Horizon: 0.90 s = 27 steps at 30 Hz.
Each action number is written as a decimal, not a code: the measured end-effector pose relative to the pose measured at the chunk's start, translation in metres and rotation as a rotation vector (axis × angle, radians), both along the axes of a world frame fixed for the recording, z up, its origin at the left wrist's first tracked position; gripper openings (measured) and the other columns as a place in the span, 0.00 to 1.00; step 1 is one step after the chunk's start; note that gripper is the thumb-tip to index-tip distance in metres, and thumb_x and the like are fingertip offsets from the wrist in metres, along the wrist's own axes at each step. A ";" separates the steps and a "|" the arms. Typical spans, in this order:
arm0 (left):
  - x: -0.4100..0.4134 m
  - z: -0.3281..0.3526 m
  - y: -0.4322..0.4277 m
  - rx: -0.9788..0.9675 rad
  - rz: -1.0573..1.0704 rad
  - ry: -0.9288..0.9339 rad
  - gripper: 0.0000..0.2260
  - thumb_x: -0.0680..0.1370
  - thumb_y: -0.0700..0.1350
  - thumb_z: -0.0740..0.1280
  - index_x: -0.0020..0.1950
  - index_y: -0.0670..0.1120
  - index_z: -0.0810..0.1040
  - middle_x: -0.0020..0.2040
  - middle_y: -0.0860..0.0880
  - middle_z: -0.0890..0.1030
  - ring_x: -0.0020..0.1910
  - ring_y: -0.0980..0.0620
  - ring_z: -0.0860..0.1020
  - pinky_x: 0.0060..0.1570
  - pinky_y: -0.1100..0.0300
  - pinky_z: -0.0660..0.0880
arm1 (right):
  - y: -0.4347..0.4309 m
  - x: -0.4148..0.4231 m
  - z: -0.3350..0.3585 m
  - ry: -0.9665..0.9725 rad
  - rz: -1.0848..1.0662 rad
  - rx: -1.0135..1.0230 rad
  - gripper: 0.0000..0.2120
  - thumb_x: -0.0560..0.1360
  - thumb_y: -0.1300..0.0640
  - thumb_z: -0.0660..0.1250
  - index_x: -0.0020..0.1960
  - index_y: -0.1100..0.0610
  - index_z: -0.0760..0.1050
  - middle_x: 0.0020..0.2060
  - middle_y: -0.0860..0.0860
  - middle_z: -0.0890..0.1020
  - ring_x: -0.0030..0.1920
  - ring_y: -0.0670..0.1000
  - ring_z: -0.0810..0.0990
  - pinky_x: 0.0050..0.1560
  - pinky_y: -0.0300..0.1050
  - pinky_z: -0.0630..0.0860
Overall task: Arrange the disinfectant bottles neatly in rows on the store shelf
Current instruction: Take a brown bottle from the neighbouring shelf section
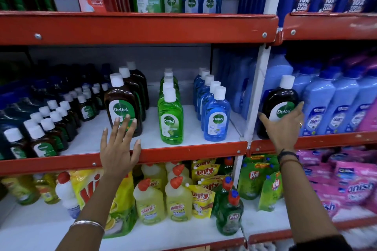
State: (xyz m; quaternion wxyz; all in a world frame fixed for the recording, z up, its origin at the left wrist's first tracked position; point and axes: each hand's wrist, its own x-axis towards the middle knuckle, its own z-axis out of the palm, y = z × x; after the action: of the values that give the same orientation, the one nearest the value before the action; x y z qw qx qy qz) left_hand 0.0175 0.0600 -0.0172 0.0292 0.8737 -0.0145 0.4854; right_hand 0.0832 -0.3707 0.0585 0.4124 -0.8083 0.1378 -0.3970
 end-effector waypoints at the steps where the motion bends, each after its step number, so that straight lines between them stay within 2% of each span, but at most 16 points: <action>1: 0.000 0.000 0.000 -0.003 0.000 0.007 0.26 0.79 0.53 0.55 0.76 0.48 0.65 0.77 0.47 0.65 0.77 0.47 0.60 0.73 0.41 0.58 | -0.001 0.001 0.002 0.004 -0.001 0.004 0.56 0.63 0.44 0.76 0.75 0.64 0.45 0.71 0.67 0.61 0.72 0.65 0.59 0.68 0.61 0.63; 7: -0.002 0.002 0.001 -0.019 -0.005 0.055 0.26 0.78 0.54 0.55 0.76 0.49 0.64 0.77 0.47 0.64 0.78 0.47 0.60 0.74 0.41 0.57 | 0.002 -0.004 0.005 -0.045 -0.086 0.005 0.52 0.61 0.47 0.77 0.74 0.62 0.52 0.70 0.64 0.64 0.69 0.65 0.64 0.63 0.62 0.69; 11: -0.006 0.004 0.002 0.004 -0.031 0.104 0.25 0.80 0.54 0.53 0.77 0.50 0.62 0.78 0.47 0.64 0.78 0.47 0.59 0.73 0.39 0.56 | 0.011 -0.017 0.008 -0.167 -0.145 0.011 0.53 0.58 0.41 0.77 0.73 0.57 0.53 0.69 0.61 0.66 0.69 0.64 0.66 0.59 0.66 0.74; 16: -0.017 0.002 0.020 -0.042 -0.016 0.144 0.26 0.80 0.55 0.52 0.77 0.48 0.63 0.78 0.46 0.63 0.78 0.45 0.59 0.73 0.37 0.55 | 0.032 -0.043 0.035 -0.267 -0.235 -0.030 0.52 0.56 0.36 0.74 0.71 0.56 0.57 0.65 0.60 0.70 0.64 0.62 0.71 0.52 0.62 0.77; 22: -0.025 0.011 0.053 -0.133 0.043 0.149 0.27 0.81 0.57 0.50 0.78 0.49 0.60 0.79 0.47 0.61 0.78 0.45 0.58 0.75 0.39 0.51 | 0.098 -0.084 0.056 -0.336 -0.093 -0.017 0.52 0.55 0.34 0.74 0.69 0.59 0.62 0.64 0.59 0.72 0.63 0.60 0.72 0.51 0.59 0.75; 27: -0.027 0.018 0.084 -0.130 0.067 0.150 0.28 0.80 0.59 0.50 0.78 0.49 0.60 0.78 0.46 0.62 0.78 0.46 0.58 0.74 0.39 0.52 | 0.175 -0.116 0.066 -0.347 0.140 -0.011 0.53 0.53 0.33 0.75 0.69 0.57 0.62 0.62 0.54 0.72 0.62 0.54 0.72 0.54 0.50 0.73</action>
State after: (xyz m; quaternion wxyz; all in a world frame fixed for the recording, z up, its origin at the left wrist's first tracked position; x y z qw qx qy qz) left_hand -0.0094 0.1436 0.0008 0.0704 0.9039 0.0483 0.4191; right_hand -0.0325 -0.1958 0.1246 0.4520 -0.7375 0.0058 -0.5017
